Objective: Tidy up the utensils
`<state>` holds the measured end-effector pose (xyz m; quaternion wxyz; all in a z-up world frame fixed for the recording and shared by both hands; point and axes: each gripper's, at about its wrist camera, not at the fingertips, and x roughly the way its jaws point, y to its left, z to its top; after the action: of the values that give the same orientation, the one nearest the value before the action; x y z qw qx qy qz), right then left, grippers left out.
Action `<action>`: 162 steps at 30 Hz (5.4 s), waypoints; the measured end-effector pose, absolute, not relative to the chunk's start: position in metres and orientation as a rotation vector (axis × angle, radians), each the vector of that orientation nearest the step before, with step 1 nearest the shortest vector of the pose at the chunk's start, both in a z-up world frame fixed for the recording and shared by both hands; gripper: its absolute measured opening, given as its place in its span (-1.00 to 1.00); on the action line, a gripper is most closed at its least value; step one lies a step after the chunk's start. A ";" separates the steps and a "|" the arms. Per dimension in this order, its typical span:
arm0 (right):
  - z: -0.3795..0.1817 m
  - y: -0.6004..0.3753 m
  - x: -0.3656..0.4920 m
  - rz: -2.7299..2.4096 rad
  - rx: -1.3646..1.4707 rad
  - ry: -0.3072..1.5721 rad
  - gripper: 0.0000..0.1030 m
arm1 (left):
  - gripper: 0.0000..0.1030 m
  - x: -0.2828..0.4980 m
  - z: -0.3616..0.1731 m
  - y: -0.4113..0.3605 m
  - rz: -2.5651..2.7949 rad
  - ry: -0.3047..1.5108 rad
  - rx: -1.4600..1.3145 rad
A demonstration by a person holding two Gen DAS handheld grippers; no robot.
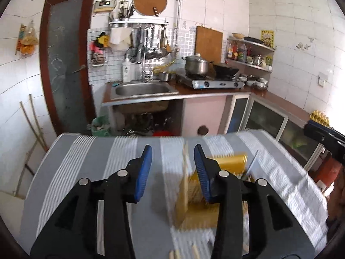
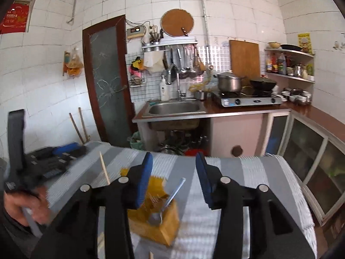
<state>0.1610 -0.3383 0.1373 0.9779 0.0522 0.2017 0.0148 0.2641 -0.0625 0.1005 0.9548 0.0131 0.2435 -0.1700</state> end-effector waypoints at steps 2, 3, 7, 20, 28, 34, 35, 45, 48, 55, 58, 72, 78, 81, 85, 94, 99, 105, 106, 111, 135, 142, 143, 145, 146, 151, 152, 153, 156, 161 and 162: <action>0.117 -0.349 0.140 0.011 0.124 0.442 -0.18 | -0.22 0.243 0.088 -0.047 -0.314 0.519 0.043; 0.105 -0.355 0.129 -0.001 0.133 0.464 -0.20 | -0.22 0.235 0.081 -0.041 -0.301 0.533 0.044; 0.057 -0.373 0.088 -0.037 0.190 0.540 -0.22 | -0.22 0.191 0.051 -0.020 -0.233 0.560 0.051; -0.011 -0.371 0.023 -0.015 0.249 0.666 -0.22 | -0.22 0.117 -0.037 -0.020 -0.253 0.728 0.001; -0.029 -0.353 0.058 0.027 0.239 0.750 -0.33 | -0.22 0.148 -0.063 -0.037 -0.303 0.818 0.027; -0.040 -0.345 0.083 0.011 0.243 0.803 -0.33 | -0.27 0.174 -0.073 -0.047 -0.338 0.887 0.055; -0.042 -0.343 0.088 0.003 0.238 0.811 -0.36 | -0.34 0.179 -0.076 -0.051 -0.335 0.892 0.085; -0.059 -0.342 0.129 -0.082 0.208 0.908 -0.58 | -0.63 0.210 -0.094 -0.054 -0.364 0.963 0.083; -0.064 -0.342 0.140 -0.089 0.198 0.940 -0.58 | -0.67 0.219 -0.099 -0.057 -0.356 0.986 0.095; -0.072 -0.343 0.170 -0.118 0.130 1.009 -0.59 | -0.68 0.235 -0.100 -0.066 -0.339 1.012 0.129; -0.071 -0.342 0.180 -0.130 0.117 1.025 -0.59 | -0.68 0.240 -0.099 -0.071 -0.327 1.019 0.139; -0.055 -0.347 0.177 -0.098 0.199 0.956 -0.69 | -0.92 0.242 -0.092 -0.070 -0.320 1.001 0.111; -0.020 -0.345 0.150 -0.046 0.212 0.838 -0.69 | -0.92 0.226 -0.060 -0.063 -0.347 0.915 0.065; -0.003 -0.343 0.137 -0.032 0.208 0.787 -0.70 | -0.91 0.219 -0.042 -0.059 -0.353 0.872 0.046; 0.018 -0.338 0.122 -0.016 0.192 0.721 -0.70 | -0.91 0.208 -0.019 -0.054 -0.357 0.810 0.032; 0.045 -0.334 0.105 -0.004 0.170 0.622 -0.70 | -0.91 0.191 0.013 -0.047 -0.342 0.727 0.023; 0.063 -0.333 0.101 -0.001 0.167 0.560 -0.70 | -0.91 0.182 0.036 -0.044 -0.333 0.649 0.018; 0.089 -0.332 0.101 -0.005 0.146 0.497 -0.70 | -0.92 0.178 0.067 -0.044 -0.337 0.562 0.005; 0.094 -0.332 0.101 -0.005 0.141 0.487 -0.70 | -0.92 0.178 0.074 -0.044 -0.337 0.543 0.007; 0.112 -0.333 0.103 -0.003 0.130 0.460 -0.70 | -0.92 0.178 0.096 -0.050 -0.347 0.491 0.021; 0.169 -0.323 0.127 0.070 0.096 0.372 -0.70 | -0.91 0.233 0.167 -0.100 -0.434 0.325 -0.005; 0.176 -0.317 0.156 0.083 0.092 0.360 -0.70 | -0.91 0.268 0.178 -0.110 -0.422 0.288 -0.034; 0.176 -0.316 0.160 0.085 0.090 0.362 -0.70 | -0.91 0.271 0.179 -0.112 -0.421 0.281 -0.034; 0.174 -0.316 0.170 0.085 0.087 0.367 -0.70 | -0.91 0.279 0.181 -0.116 -0.411 0.258 -0.034; 0.173 -0.316 0.175 0.086 0.088 0.371 -0.70 | -0.91 0.284 0.181 -0.118 -0.414 0.252 -0.037; 0.162 -0.313 0.200 0.086 0.089 0.398 -0.70 | -0.91 0.307 0.175 -0.125 -0.413 0.238 -0.056; 0.159 -0.312 0.205 0.086 0.090 0.404 -0.70 | -0.91 0.311 0.172 -0.126 -0.410 0.240 -0.059; 0.157 -0.311 0.208 0.086 0.089 0.408 -0.70 | -0.91 0.315 0.168 -0.127 -0.409 0.240 -0.059; 0.150 -0.309 0.219 0.088 0.089 0.426 -0.70 | -0.91 0.326 0.157 -0.129 -0.398 0.241 -0.054; 0.137 -0.303 0.233 0.087 0.091 0.459 -0.70 | -0.91 0.342 0.134 -0.128 -0.399 0.295 -0.068; 0.133 -0.303 0.235 0.087 0.092 0.467 -0.70 | -0.91 0.344 0.129 -0.127 -0.401 0.314 -0.071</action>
<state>0.2350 -0.3026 0.1330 0.9708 0.0457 0.2314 0.0431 0.3442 -0.1275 0.1290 0.9671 -0.0349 0.1553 -0.1983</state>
